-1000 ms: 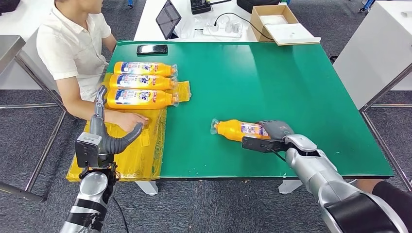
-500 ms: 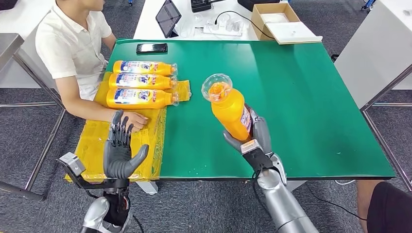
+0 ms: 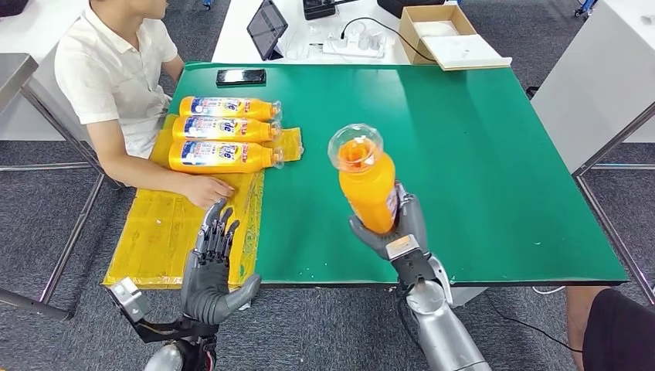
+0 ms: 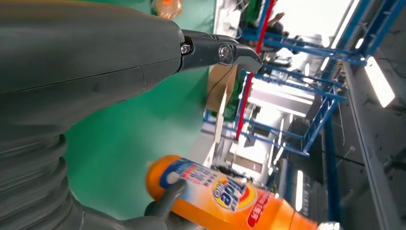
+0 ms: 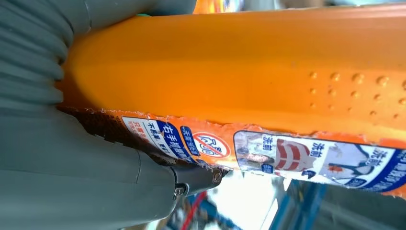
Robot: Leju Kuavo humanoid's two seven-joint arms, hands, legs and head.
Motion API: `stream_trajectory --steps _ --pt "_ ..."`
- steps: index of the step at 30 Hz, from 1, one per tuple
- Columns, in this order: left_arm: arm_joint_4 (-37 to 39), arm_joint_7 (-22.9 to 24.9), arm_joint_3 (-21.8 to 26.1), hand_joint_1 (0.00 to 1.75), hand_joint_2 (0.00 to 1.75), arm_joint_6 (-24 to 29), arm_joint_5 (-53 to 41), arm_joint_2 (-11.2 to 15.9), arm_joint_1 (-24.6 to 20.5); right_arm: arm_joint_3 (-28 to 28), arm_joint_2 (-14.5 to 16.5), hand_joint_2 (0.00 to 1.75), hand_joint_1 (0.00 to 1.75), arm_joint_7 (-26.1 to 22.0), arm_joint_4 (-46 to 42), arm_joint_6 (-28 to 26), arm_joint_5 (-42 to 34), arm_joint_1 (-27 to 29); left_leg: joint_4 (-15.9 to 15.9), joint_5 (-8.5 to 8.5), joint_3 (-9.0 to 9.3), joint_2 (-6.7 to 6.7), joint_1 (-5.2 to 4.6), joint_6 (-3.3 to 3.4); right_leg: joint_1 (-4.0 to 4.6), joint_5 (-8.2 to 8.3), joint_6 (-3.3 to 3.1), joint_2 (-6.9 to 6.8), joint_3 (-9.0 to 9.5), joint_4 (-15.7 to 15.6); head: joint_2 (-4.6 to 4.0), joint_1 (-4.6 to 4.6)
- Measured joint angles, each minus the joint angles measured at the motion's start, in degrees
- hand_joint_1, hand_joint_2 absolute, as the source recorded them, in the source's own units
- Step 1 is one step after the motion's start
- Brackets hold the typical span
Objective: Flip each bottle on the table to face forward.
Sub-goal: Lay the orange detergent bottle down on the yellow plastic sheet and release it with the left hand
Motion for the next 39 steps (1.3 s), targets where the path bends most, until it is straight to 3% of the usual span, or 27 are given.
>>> stream_trajectory --steps 4,11,24,39 --pt "1.25 0.11 -1.09 0.00 1.75 -0.13 -1.76 -0.33 -1.66 4.40 2.45 1.75 1.75 -0.38 3.87 4.43 1.24 0.04 -0.01 0.01 0.01 -0.02 0.03 -0.01 0.02 -0.01 -0.01 0.00 -0.01 0.00 0.00 0.00" --pt "4.91 2.61 -2.48 0.00 1.75 -1.98 -0.09 -0.74 -4.16 10.48 4.97 1.75 1.75 -0.95 8.36 6.02 1.27 -0.31 -0.01 0.03 0.01 -0.04 0.00 0.00 -0.01 0.00 -0.01 0.00 0.02 0.02 0.00 0.01" --pt "8.22 1.70 -3.16 0.00 1.75 0.91 -2.49 -1.54 -6.24 13.74 6.12 1.75 1.75 -1.33 11.25 8.26 0.60 -0.95 -0.01 0.02 0.02 -0.05 0.00 0.00 0.00 0.00 -0.01 0.00 0.01 0.01 0.00 0.01" --pt "8.33 0.67 -5.34 0.00 1.75 -0.78 -2.67 -1.57 -6.52 14.29 6.42 1.75 1.75 -2.69 14.68 10.49 -3.13 -1.17 0.00 0.02 0.02 -0.04 0.00 0.00 -0.01 0.00 0.00 0.00 0.02 0.01 0.00 0.01"
